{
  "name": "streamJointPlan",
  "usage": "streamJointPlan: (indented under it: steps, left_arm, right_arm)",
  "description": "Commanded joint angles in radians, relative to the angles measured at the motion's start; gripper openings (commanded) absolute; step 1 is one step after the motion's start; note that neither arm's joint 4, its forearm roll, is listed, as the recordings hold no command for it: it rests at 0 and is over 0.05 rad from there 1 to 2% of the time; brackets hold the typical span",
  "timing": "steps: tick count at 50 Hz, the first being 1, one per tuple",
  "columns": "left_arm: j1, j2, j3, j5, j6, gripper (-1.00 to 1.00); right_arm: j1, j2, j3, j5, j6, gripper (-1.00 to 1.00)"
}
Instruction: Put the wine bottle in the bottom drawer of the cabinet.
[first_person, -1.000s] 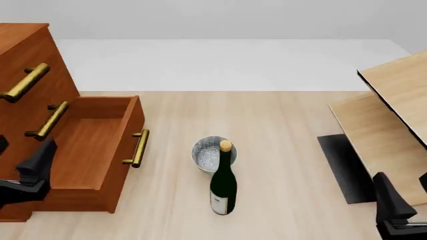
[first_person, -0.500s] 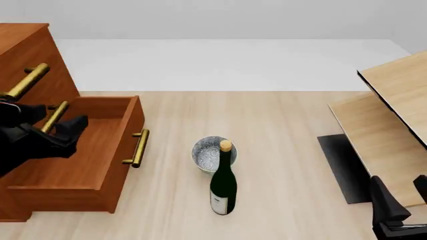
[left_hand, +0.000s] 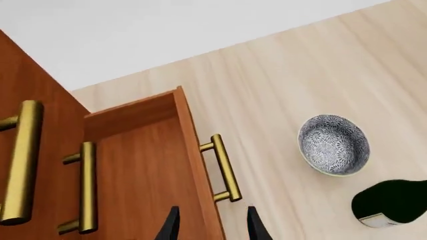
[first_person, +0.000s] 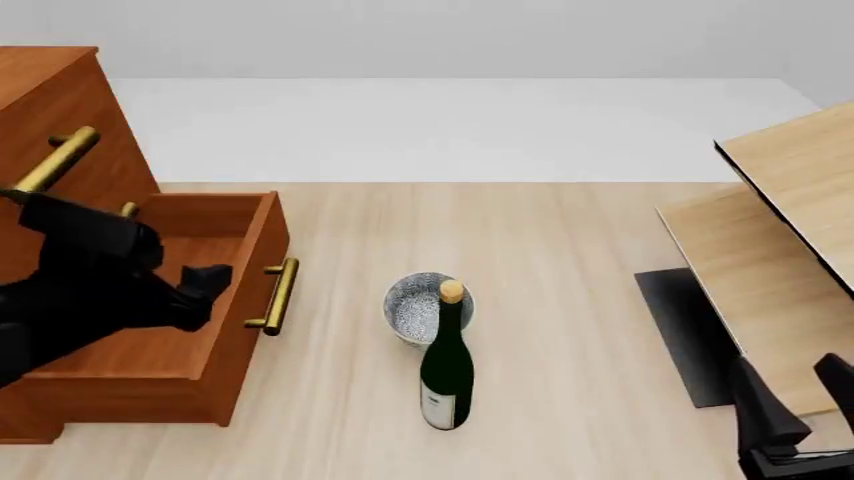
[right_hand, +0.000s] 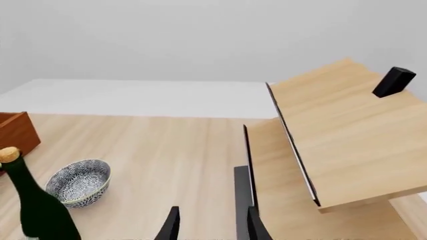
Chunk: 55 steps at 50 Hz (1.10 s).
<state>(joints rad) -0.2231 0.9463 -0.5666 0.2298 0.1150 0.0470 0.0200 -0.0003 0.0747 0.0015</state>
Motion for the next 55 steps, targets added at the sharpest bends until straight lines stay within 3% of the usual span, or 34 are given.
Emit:
streamJointPlan:
  steps: [1, 32, 55]
  left_arm:
    - [-0.016, 0.074, 0.034, -0.015, -0.004, 1.0]
    - [-0.011, 0.191, 0.09, -0.156, -0.011, 1.0]
    - [0.003, 0.338, 0.141, -0.321, -0.018, 1.0]
  right_arm:
    - [0.014, 0.008, 0.0, 0.004, 0.001, 1.0]
    - [0.057, 0.043, 0.0, -0.003, 0.003, 1.0]
    - [0.078, 0.072, 0.0, -0.015, 0.003, 1.0]
